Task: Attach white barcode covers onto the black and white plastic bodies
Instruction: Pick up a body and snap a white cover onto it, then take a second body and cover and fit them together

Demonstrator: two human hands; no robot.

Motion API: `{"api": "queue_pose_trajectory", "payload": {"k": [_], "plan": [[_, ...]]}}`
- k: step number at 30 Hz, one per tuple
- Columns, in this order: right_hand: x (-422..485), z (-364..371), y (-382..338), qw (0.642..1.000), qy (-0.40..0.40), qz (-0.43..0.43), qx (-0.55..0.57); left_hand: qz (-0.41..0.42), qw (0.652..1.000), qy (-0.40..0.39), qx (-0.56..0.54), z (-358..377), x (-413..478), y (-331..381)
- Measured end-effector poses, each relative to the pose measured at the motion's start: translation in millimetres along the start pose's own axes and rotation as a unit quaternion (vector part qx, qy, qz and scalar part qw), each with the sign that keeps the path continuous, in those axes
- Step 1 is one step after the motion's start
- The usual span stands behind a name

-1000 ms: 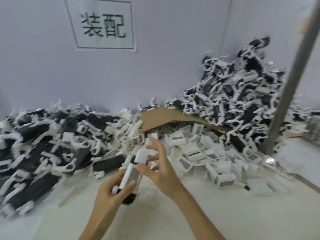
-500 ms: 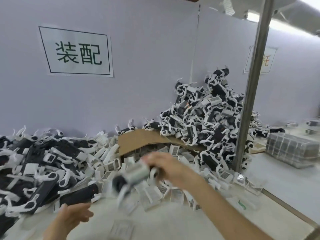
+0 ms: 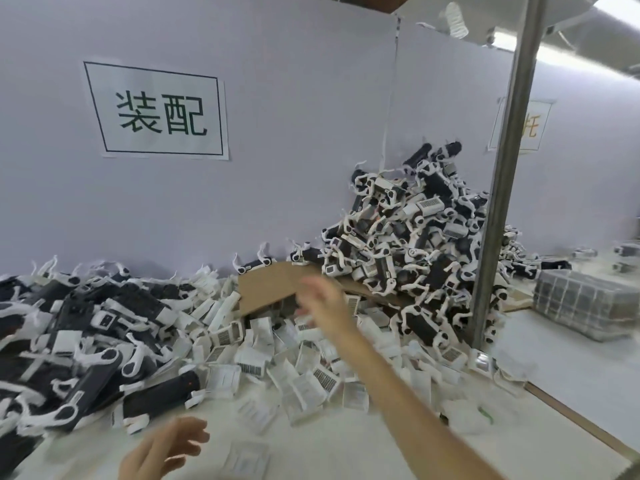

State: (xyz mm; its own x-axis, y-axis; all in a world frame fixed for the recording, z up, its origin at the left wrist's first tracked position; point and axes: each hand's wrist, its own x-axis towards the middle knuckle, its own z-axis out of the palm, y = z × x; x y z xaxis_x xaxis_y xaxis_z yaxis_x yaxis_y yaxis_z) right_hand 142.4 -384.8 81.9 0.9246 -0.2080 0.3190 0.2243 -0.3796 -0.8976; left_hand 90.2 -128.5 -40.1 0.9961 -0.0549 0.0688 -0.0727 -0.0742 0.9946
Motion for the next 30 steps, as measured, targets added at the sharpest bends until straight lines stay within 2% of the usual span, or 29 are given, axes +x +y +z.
{"api": "queue_pose_trajectory", "payload": {"k": [1,2,5,7,9,11,14,17,19,21,23,26,28,30], "plan": [[-18.0,17.7,18.2,0.999,-0.034,0.007,-0.011,-0.016,0.999,0.036,-0.023,3.0,3.2,7.9],[-37.4,34.7,30.5,0.998,-0.061,0.007,-0.023,0.004,0.998,0.059,-0.001,3.0,0.3,4.9],[-80.8,74.9,66.6,0.987,-0.115,-0.021,-0.109,0.030,0.995,0.064,0.073,2.9,-3.9,-4.3],[-96.5,87.8,80.7,0.963,-0.156,-0.066,-0.209,0.031,0.993,0.064,0.095,3.9,-4.3,-9.3],[-103.7,91.6,87.0,0.938,-0.174,-0.107,-0.278,0.033,0.992,0.077,0.095,1.6,-6.4,-13.0],[-106.0,90.4,88.4,0.935,-0.160,-0.128,-0.288,0.037,0.992,0.091,0.073,-0.9,-9.7,-12.6],[-107.5,86.7,86.0,0.945,-0.123,-0.138,-0.271,-0.003,0.991,0.112,-0.077,-9.9,-7.5,-10.1],[-109.1,84.5,84.3,0.948,-0.091,-0.148,-0.266,-0.039,0.955,0.118,-0.270,-22.6,-2.5,-6.0],[-110.1,85.2,83.6,0.944,-0.086,-0.159,-0.275,-0.048,0.930,0.125,-0.343,-33.7,-1.7,-3.8],[-111.4,86.3,83.7,0.946,-0.069,-0.172,-0.265,-0.046,0.916,0.141,-0.372,-43.0,-2.0,-4.3],[-111.2,85.1,84.7,0.955,-0.051,-0.178,-0.230,-0.029,0.923,0.186,-0.335,-47.6,-2.1,-5.5],[-110.6,82.5,83.7,0.976,-0.049,-0.149,-0.154,0.006,0.961,0.264,-0.076,-51.5,-1.9,-10.5],[-111.3,82.3,80.3,0.985,-0.041,-0.127,-0.107,0.022,0.973,0.223,0.049,-50.2,-0.5,-14.9],[-111.1,81.6,77.9,0.993,-0.021,-0.098,-0.054,0.022,0.979,0.179,0.098,-45.9,1.3,-17.3]]}}
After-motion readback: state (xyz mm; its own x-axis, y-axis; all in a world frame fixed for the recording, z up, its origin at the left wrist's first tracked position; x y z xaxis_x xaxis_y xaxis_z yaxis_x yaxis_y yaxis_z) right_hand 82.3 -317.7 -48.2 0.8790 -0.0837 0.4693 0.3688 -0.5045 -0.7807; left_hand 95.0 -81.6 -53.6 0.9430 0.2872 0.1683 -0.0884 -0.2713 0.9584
